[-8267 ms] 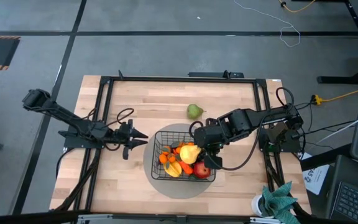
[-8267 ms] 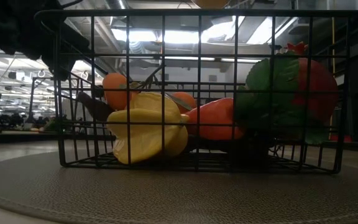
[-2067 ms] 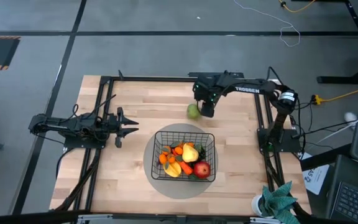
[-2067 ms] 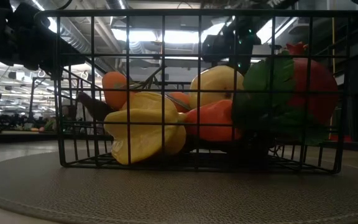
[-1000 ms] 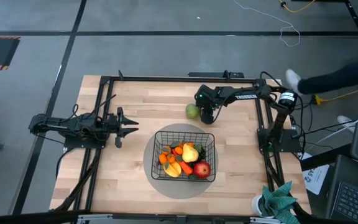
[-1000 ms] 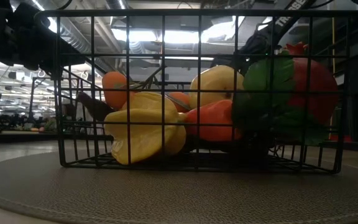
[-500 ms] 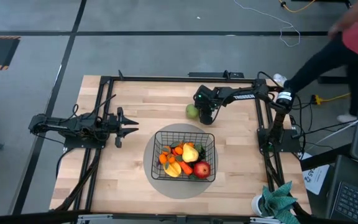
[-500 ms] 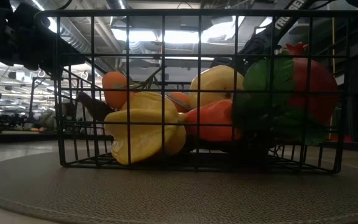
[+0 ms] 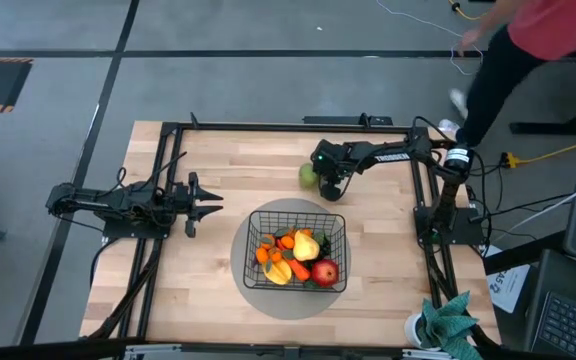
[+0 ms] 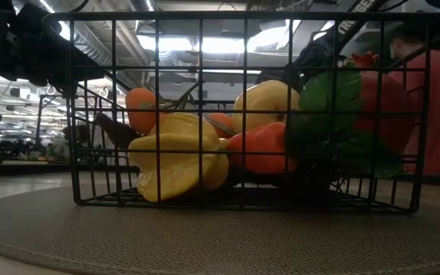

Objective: Build produce basket
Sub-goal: Put the green pear into the wire basket

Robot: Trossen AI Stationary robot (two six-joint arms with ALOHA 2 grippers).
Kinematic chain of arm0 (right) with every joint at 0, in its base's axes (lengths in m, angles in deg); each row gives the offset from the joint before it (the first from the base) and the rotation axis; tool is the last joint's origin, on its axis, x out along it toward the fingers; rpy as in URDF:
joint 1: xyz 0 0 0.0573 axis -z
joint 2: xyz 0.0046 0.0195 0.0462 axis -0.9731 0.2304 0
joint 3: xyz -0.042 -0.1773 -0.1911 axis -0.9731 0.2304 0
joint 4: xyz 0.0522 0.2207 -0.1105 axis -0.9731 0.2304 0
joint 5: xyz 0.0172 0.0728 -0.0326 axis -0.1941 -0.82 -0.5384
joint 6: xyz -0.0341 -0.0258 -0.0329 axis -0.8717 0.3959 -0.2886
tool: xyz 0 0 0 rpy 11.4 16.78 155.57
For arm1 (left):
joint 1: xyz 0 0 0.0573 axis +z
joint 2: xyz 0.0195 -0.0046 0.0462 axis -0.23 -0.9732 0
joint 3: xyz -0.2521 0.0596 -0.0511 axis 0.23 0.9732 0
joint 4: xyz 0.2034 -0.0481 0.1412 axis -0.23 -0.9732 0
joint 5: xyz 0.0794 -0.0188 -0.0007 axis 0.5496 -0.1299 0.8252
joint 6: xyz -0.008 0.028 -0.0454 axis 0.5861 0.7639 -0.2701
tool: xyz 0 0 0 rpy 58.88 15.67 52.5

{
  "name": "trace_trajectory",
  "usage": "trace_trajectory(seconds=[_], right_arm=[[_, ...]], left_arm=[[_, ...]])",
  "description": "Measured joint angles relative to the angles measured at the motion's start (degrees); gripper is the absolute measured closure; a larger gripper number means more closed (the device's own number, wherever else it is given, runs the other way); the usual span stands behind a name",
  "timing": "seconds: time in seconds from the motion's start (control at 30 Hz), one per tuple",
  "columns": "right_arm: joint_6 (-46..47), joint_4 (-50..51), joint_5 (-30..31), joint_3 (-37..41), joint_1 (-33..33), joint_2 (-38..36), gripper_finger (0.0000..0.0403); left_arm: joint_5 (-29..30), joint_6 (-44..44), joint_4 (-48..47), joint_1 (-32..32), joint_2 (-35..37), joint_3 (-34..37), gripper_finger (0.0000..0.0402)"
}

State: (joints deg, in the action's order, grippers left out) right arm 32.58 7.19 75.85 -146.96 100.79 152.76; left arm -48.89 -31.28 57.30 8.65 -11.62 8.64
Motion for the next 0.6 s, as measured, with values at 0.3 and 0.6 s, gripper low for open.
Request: trace_trajectory(seconds=[0.3,0.6], right_arm=[[3.02,15.09,3.32,-10.46,-4.85,-2.23,0.0403],[7.01,28.18,6.65,-25.48,-12.30,-2.26,0.0403]], left_arm=[[0.01,0.00,0.00,0.00,0.00,0.00,0.0292],[-0.01,0.00,-0.01,0.00,0.00,0.00,0.0292]])
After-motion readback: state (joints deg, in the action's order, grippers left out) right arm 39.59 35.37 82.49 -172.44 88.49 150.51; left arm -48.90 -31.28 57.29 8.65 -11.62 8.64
